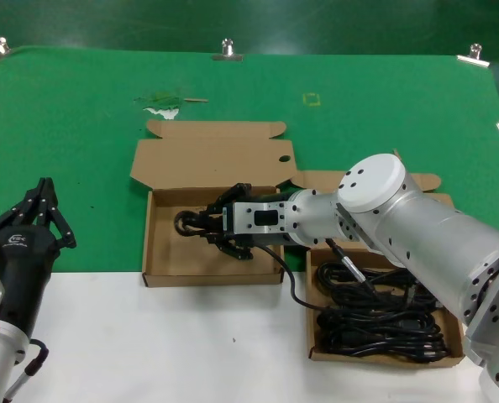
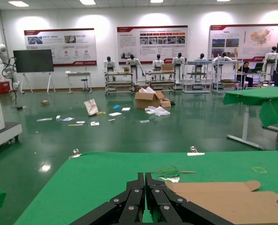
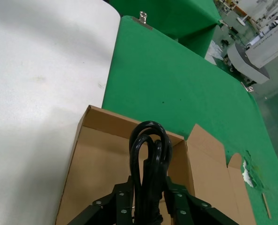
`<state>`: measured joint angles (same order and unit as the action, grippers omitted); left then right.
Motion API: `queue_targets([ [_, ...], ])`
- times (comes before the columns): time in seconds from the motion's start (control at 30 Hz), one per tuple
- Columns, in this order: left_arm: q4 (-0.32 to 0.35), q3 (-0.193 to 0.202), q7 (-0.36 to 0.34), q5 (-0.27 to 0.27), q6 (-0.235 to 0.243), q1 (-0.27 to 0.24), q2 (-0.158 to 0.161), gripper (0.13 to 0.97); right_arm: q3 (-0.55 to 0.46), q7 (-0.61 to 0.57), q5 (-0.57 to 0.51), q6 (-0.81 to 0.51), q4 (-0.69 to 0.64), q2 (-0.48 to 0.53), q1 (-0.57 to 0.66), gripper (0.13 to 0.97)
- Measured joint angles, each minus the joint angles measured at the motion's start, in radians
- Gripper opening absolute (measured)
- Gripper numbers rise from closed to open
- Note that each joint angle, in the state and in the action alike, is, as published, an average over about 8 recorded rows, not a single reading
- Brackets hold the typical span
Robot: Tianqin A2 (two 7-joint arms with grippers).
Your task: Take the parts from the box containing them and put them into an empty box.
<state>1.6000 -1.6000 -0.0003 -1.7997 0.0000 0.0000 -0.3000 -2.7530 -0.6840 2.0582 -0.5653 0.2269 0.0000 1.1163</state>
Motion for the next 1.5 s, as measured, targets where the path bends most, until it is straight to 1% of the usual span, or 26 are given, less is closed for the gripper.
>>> queue_targets([
  [0.13, 0.0, 0.0, 0.0, 0.0, 0.0, 0.0, 0.0, 0.151, 0.0, -0.004, 0.002, 0.002, 0.0, 0.0, -0.001, 0.302],
  [0.27, 0.0, 0.0, 0.0, 0.0, 0.0, 0.0, 0.0, 0.151, 0.0, -0.003, 0.001, 0.003, 0.002, 0.0, -0.002, 0.302],
  [0.53, 0.0, 0.0, 0.0, 0.0, 0.0, 0.0, 0.0, 0.151, 0.0, 0.005, 0.002, 0.006, 0.008, 0.0, -0.004, 0.436],
  [0.57, 0.0, 0.0, 0.0, 0.0, 0.0, 0.0, 0.0, 0.151, 0.0, 0.005, 0.006, 0.006, 0.009, 0.0, -0.004, 0.436],
  [0.83, 0.0, 0.0, 0.0, 0.0, 0.0, 0.0, 0.0, 0.151, 0.0, -0.013, 0.081, 0.005, 0.008, 0.0, -0.003, 0.634],
  [0.87, 0.0, 0.0, 0.0, 0.0, 0.0, 0.0, 0.0, 0.151, 0.0, -0.016, 0.09, 0.004, 0.007, 0.0, -0.003, 0.634],
  [0.93, 0.0, 0.0, 0.0, 0.0, 0.0, 0.0, 0.0, 0.151, 0.0, -0.021, 0.104, 0.003, 0.006, 0.0, -0.002, 0.679],
  [1.13, 0.0, 0.0, 0.0, 0.0, 0.0, 0.0, 0.0, 0.173, 0.0, -0.024, 0.112, 0.003, 0.005, 0.0, -0.002, 0.815],
  [1.27, 0.0, 0.0, 0.0, 0.0, 0.0, 0.0, 0.0, 0.185, 0.0, -0.024, 0.112, 0.003, 0.005, 0.0, -0.002, 0.815],
  [1.37, 0.0, 0.0, 0.0, 0.0, 0.0, 0.0, 0.0, 0.185, 0.002, -0.023, 0.112, 0.003, 0.007, 0.0, -0.003, 0.855],
  [1.5, 0.0, 0.0, 0.0, 0.0, 0.0, 0.0, 0.0, 0.236, 0.02, -0.012, 0.106, 0.012, 0.028, 0.005, -0.021, 0.909],
])
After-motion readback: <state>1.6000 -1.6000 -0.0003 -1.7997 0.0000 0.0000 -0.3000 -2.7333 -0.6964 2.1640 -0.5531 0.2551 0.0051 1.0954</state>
